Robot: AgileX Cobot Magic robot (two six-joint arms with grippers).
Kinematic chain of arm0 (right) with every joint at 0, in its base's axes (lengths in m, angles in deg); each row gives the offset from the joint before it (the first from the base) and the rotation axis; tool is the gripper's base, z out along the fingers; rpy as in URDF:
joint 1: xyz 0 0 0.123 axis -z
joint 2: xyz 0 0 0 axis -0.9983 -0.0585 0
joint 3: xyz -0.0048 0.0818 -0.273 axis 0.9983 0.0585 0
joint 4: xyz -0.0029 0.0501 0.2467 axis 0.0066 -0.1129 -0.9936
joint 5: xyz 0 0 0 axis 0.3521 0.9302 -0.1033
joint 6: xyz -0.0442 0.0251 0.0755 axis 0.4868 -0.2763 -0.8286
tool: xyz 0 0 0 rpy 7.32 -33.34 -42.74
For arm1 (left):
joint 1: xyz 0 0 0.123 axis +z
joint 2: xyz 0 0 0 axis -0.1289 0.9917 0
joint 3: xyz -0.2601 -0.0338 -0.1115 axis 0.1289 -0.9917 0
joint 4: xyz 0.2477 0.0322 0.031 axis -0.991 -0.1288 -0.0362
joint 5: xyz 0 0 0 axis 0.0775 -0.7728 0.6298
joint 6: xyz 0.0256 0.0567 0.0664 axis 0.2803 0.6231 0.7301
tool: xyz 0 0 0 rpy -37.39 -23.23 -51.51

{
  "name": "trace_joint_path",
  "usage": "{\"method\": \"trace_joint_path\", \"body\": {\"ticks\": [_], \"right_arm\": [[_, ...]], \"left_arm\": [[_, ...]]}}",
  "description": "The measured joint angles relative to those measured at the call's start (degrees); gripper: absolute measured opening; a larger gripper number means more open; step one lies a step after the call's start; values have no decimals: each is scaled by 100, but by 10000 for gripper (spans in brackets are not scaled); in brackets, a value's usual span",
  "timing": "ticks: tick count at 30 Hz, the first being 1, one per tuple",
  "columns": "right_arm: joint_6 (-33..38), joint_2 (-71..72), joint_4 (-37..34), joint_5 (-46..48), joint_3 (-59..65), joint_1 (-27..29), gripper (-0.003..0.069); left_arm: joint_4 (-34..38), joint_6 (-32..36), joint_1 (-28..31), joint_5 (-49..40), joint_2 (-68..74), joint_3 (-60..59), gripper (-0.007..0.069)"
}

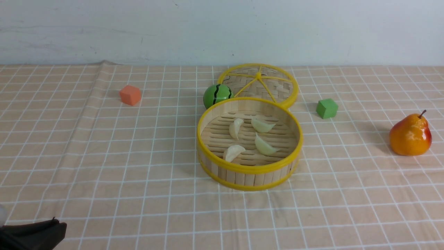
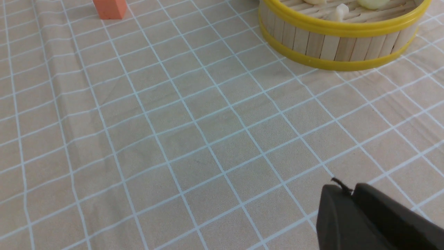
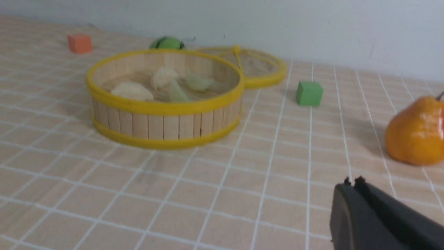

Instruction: Put the dumplings into the steamer on the table with the brown tablecloth.

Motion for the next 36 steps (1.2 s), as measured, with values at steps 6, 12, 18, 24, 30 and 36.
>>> {"method": "trace_joint_path", "body": {"ticks": [6, 12, 18, 24, 30, 36], "right_arm": [[-889, 174, 80, 1031, -19, 779, 0], [-2056, 174, 1102, 1174, -55, 467, 3], [-2482, 174, 1680, 1174, -55, 228, 7], [-2435, 174, 1680, 1174, -55, 212, 13], [-2435, 174, 1680, 1174, -55, 212, 20], [-2435, 174, 1680, 1174, -55, 212, 28]], "left_arm": [[9, 0, 0, -43, 0, 0, 56], [9, 0, 0, -63, 0, 0, 61], [9, 0, 0, -69, 0, 0, 68], [9, 0, 0, -79, 0, 0, 69], [9, 0, 0, -85, 0, 0, 74], [9, 0, 0, -85, 0, 0, 81]]}}
